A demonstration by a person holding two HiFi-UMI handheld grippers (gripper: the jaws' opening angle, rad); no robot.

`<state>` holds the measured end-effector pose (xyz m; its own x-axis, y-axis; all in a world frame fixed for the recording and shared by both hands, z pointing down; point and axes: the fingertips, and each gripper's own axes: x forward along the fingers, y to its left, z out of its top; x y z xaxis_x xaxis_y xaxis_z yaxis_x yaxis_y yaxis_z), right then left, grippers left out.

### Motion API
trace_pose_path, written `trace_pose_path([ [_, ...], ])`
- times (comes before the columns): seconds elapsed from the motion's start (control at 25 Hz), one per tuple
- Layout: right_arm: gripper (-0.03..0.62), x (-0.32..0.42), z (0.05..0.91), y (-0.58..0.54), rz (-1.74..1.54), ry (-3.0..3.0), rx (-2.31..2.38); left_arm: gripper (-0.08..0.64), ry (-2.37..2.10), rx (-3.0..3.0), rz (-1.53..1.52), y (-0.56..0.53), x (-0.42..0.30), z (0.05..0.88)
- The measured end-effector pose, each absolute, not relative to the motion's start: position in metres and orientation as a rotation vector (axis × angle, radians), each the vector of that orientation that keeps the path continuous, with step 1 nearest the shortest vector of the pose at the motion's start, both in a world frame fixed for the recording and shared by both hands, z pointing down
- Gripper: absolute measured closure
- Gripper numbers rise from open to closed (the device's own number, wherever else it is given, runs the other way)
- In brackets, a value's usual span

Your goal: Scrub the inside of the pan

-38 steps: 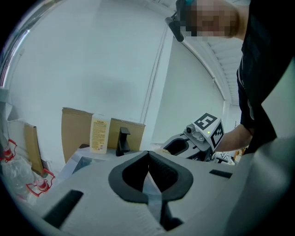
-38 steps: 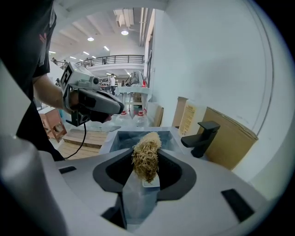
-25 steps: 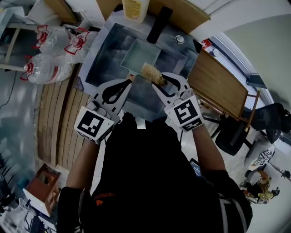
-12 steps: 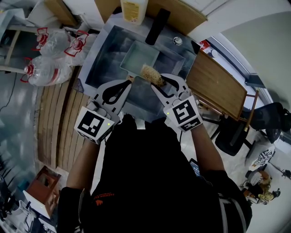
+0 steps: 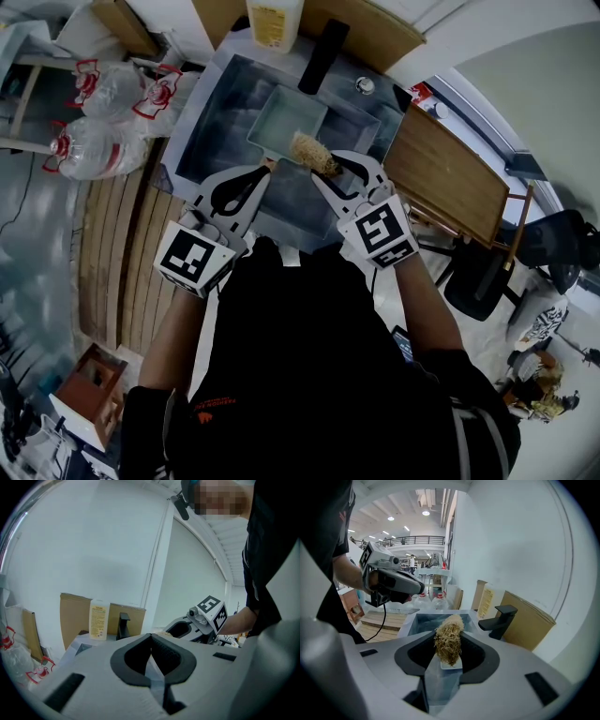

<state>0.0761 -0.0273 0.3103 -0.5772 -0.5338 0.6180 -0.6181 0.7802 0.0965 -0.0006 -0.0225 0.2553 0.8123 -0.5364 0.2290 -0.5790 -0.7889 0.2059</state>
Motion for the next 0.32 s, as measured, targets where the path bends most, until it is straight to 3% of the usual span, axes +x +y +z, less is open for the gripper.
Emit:
trace_pose_path([
  [0.32,0.448,0.082,0.3147,-0.034,0.161,-2.305,0.85,0.542,-0.864,2.683,0.24,-0.0267,0.0003,0.259],
])
